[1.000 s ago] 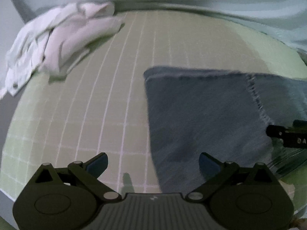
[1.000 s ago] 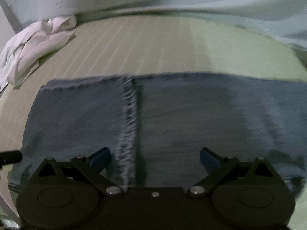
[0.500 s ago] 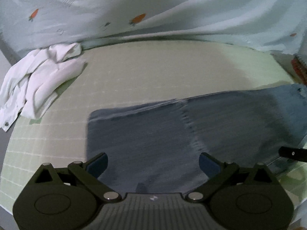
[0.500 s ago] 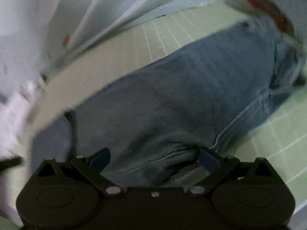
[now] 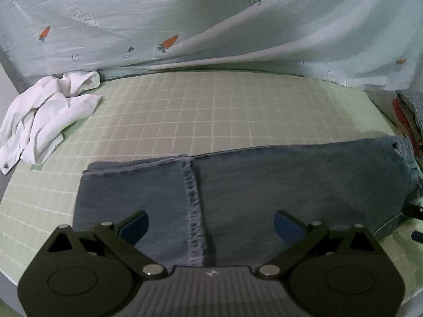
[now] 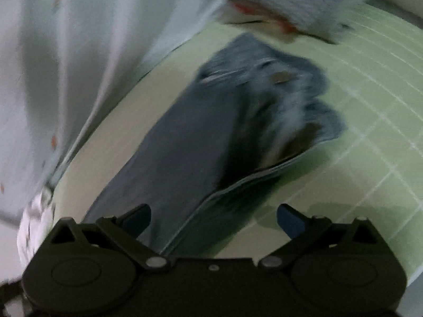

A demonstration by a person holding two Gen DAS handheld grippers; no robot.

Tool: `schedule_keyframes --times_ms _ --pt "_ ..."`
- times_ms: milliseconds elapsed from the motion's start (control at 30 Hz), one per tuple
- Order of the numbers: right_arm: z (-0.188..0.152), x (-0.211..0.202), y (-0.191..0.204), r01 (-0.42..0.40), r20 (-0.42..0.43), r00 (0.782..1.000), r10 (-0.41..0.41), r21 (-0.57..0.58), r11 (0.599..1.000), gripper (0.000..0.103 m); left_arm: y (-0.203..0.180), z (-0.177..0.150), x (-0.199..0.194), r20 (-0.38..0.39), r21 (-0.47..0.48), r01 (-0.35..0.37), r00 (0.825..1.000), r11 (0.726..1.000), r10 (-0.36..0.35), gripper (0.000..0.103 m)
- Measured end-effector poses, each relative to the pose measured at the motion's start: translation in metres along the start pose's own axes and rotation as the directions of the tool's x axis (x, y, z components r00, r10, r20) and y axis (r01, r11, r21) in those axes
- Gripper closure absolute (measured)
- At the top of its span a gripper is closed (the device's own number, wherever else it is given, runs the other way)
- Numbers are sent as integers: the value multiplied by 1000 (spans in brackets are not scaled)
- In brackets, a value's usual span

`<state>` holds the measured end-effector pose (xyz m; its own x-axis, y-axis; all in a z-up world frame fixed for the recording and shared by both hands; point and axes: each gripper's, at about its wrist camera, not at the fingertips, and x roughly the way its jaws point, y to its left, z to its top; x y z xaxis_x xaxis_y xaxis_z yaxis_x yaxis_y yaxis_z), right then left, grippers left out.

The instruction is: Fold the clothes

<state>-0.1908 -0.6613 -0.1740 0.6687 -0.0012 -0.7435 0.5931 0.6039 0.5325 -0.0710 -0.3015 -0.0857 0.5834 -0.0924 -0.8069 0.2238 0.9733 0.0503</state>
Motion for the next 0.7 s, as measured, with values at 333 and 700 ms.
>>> schedule_keyframes --times_ms 333,700 --pt "53 29 -53 39 106 993 -54 142 989 0 -19 11 12 -33 -50 -42 999 998 40 3" --pt "74 60 -50 -59 141 989 40 136 989 0 -11 16 32 -119 -116 -87 990 989 73 3"
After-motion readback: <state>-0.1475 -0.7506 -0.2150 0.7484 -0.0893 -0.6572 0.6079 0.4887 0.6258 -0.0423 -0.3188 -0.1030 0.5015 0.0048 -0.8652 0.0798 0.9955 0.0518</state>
